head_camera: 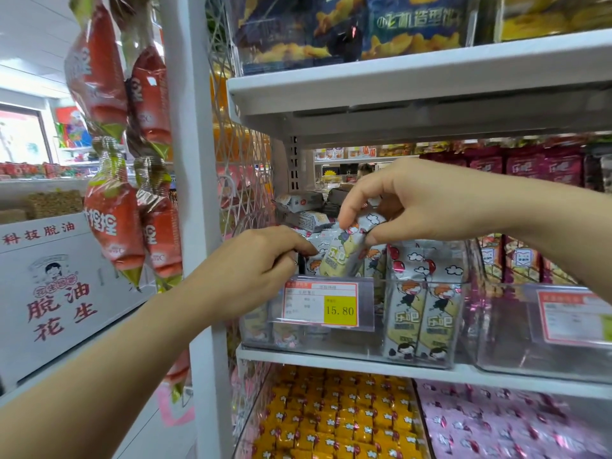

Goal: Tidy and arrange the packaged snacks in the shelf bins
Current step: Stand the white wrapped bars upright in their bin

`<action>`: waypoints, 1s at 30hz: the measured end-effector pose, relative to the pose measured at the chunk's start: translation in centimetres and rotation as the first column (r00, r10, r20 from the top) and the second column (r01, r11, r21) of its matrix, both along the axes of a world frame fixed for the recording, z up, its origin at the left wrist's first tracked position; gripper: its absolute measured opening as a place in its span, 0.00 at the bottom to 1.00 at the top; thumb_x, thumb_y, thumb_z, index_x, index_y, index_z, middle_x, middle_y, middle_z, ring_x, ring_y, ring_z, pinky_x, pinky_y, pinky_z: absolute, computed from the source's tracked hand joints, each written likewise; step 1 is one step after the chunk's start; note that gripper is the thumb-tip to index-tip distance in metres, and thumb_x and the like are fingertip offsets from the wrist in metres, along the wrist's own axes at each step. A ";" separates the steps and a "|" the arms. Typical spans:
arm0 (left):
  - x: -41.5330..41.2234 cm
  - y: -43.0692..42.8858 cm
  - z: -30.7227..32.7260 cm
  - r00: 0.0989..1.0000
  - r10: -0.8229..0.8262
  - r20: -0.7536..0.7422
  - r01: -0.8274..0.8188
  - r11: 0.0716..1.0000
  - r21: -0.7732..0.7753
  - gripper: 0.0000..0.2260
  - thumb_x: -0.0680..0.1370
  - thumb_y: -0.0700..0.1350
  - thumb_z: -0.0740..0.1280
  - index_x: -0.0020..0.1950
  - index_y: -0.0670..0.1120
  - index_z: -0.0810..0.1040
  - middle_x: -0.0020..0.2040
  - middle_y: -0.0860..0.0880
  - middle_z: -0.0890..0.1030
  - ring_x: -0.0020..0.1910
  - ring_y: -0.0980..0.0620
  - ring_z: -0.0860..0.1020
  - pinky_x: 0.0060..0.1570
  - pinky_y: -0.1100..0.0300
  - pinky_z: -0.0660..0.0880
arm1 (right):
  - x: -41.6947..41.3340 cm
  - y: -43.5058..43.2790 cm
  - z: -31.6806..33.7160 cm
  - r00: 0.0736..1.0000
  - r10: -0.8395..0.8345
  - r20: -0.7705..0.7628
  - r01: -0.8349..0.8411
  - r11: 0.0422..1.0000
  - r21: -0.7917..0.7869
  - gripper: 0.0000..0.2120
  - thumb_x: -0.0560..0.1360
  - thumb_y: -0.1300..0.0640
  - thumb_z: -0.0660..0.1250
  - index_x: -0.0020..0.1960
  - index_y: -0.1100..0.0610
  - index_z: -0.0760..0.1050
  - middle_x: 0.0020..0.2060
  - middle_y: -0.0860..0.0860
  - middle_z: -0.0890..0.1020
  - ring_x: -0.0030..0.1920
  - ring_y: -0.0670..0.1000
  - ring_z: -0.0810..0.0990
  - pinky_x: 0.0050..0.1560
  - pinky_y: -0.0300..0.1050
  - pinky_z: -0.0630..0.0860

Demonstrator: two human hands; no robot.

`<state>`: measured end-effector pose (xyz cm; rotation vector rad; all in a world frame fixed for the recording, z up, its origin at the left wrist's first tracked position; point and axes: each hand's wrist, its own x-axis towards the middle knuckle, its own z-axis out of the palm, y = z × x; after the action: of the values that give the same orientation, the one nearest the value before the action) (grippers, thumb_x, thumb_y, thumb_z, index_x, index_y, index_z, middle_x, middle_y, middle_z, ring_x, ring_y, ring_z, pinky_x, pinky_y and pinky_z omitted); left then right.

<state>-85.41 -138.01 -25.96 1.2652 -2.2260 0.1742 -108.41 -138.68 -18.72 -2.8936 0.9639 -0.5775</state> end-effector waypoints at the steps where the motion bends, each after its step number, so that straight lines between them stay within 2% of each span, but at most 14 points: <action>1: 0.0 0.0 0.0 1.000 -0.001 0.002 0.001 1.000 -0.006 0.19 0.76 0.47 0.53 0.61 0.54 0.78 0.56 0.62 0.77 0.55 0.63 0.75 0.55 0.63 0.72 | 0.1 -0.1 0.1 1.000 0.017 -0.003 -0.017 1.000 -0.003 0.10 0.71 0.55 0.72 0.48 0.42 0.79 0.42 0.34 0.81 0.36 0.40 0.77 0.42 0.34 0.75; 3: 0.0 0.0 -0.1 1.000 -0.007 0.006 0.007 1.000 -0.016 0.18 0.77 0.47 0.53 0.61 0.53 0.78 0.55 0.61 0.77 0.54 0.63 0.75 0.54 0.63 0.72 | 0.3 -0.1 0.1 0.999 0.045 0.016 -0.046 0.999 0.021 0.08 0.70 0.52 0.72 0.47 0.42 0.80 0.53 0.39 0.79 0.48 0.36 0.79 0.51 0.35 0.75; 4: 0.0 -0.1 -0.1 1.000 -0.010 0.006 0.010 1.000 -0.018 0.17 0.78 0.45 0.55 0.61 0.53 0.78 0.55 0.61 0.77 0.54 0.62 0.75 0.54 0.64 0.72 | 0.6 -0.1 0.0 0.998 0.056 0.034 -0.058 0.997 0.042 0.07 0.69 0.49 0.73 0.46 0.43 0.81 0.53 0.38 0.78 0.49 0.36 0.79 0.51 0.34 0.75; 7: 0.2 -0.3 -0.2 1.000 -0.026 0.010 0.027 0.999 -0.030 0.14 0.80 0.41 0.57 0.59 0.53 0.78 0.49 0.66 0.75 0.49 0.67 0.74 0.49 0.70 0.69 | 1.7 -0.2 -0.9 0.994 0.075 0.082 -0.080 0.995 0.066 0.03 0.70 0.51 0.73 0.43 0.47 0.81 0.50 0.39 0.77 0.43 0.37 0.79 0.48 0.34 0.76; 10: 0.4 -0.4 -0.3 0.999 -0.037 0.030 0.039 0.998 -0.041 0.14 0.80 0.40 0.57 0.58 0.50 0.78 0.45 0.68 0.72 0.46 0.72 0.72 0.45 0.76 0.65 | 2.6 -0.8 -2.4 0.992 0.042 0.120 -0.049 0.997 0.062 0.09 0.70 0.55 0.74 0.45 0.46 0.74 0.46 0.41 0.75 0.36 0.36 0.76 0.40 0.29 0.73; 13: 0.6 -0.1 -0.6 0.998 -0.044 0.049 0.048 0.995 -0.084 0.17 0.78 0.44 0.54 0.61 0.47 0.78 0.51 0.62 0.75 0.47 0.67 0.72 0.49 0.78 0.64 | 3.4 -1.2 -3.4 0.987 -0.017 0.160 0.007 0.998 0.069 0.11 0.69 0.52 0.75 0.43 0.47 0.73 0.43 0.44 0.77 0.32 0.38 0.72 0.37 0.32 0.71; 15: 0.7 0.0 -0.8 0.997 -0.037 0.062 0.046 0.989 -0.139 0.19 0.78 0.47 0.53 0.62 0.45 0.78 0.57 0.54 0.78 0.53 0.65 0.71 0.54 0.80 0.60 | 3.8 -1.2 -3.6 0.985 -0.041 0.170 0.028 0.997 0.078 0.09 0.68 0.53 0.76 0.39 0.49 0.76 0.36 0.44 0.79 0.31 0.39 0.73 0.37 0.34 0.73; 17: 0.8 0.2 -1.0 0.997 -0.032 0.070 0.045 0.982 -0.181 0.22 0.78 0.50 0.51 0.63 0.46 0.77 0.61 0.53 0.78 0.58 0.61 0.71 0.59 0.75 0.61 | 4.0 -1.3 -3.7 0.991 -0.066 0.119 0.056 0.995 0.087 0.07 0.69 0.54 0.75 0.37 0.49 0.77 0.34 0.45 0.81 0.32 0.39 0.76 0.40 0.38 0.76; 19: 0.8 0.3 -1.2 0.997 -0.048 0.067 0.061 0.977 -0.204 0.21 0.78 0.51 0.51 0.64 0.48 0.76 0.60 0.54 0.77 0.59 0.59 0.73 0.60 0.66 0.65 | 4.0 -1.4 -3.7 0.994 -0.075 0.079 0.065 0.990 0.123 0.06 0.71 0.53 0.73 0.37 0.48 0.78 0.37 0.46 0.83 0.36 0.42 0.78 0.42 0.40 0.76; 21: 0.7 0.5 -1.4 0.996 -0.069 0.058 0.079 0.977 -0.200 0.20 0.79 0.52 0.52 0.65 0.49 0.75 0.57 0.57 0.77 0.56 0.61 0.73 0.57 0.69 0.66 | 4.0 -1.6 -3.8 0.994 -0.089 0.069 0.077 0.984 0.160 0.05 0.72 0.53 0.72 0.39 0.47 0.78 0.40 0.47 0.83 0.41 0.45 0.80 0.46 0.42 0.76; 23: 0.6 0.5 -1.4 0.995 -0.085 0.058 0.095 0.977 -0.191 0.19 0.79 0.52 0.52 0.64 0.50 0.75 0.55 0.60 0.76 0.53 0.63 0.72 0.55 0.73 0.65 | 4.0 -1.6 -3.6 0.995 -0.098 0.031 0.091 0.979 0.184 0.04 0.73 0.53 0.71 0.40 0.47 0.77 0.41 0.46 0.83 0.40 0.44 0.80 0.46 0.41 0.76; 27: 0.9 0.3 -1.4 0.989 -0.123 0.084 0.138 0.969 -0.203 0.17 0.80 0.50 0.54 0.58 0.47 0.79 0.54 0.52 0.80 0.54 0.57 0.76 0.55 0.63 0.69 | 3.2 -1.8 -1.9 0.994 -0.096 0.055 0.071 0.937 0.342 0.03 0.76 0.61 0.67 0.46 0.54 0.79 0.39 0.48 0.85 0.38 0.42 0.83 0.40 0.35 0.80; 28: 1.0 0.3 -1.4 0.989 -0.128 0.080 0.141 0.970 -0.197 0.17 0.80 0.49 0.54 0.58 0.46 0.79 0.55 0.52 0.80 0.55 0.57 0.76 0.55 0.64 0.69 | 3.0 -2.2 -1.4 0.991 -0.116 0.064 0.091 0.946 0.311 0.03 0.76 0.61 0.67 0.46 0.55 0.79 0.40 0.48 0.85 0.40 0.42 0.83 0.41 0.36 0.81; 30: 1.1 0.3 -1.4 0.989 -0.125 0.083 0.139 0.972 -0.189 0.17 0.80 0.50 0.53 0.59 0.47 0.78 0.57 0.52 0.79 0.56 0.57 0.75 0.56 0.63 0.70 | 3.0 -3.6 -1.0 0.985 -0.170 0.039 0.165 0.981 0.106 0.04 0.76 0.59 0.67 0.48 0.52 0.79 0.45 0.46 0.84 0.44 0.42 0.83 0.45 0.35 0.79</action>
<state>-84.28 -137.73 -27.40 1.0174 -2.2817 0.3808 -105.37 -142.29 -19.73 -2.7139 1.2007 -0.5851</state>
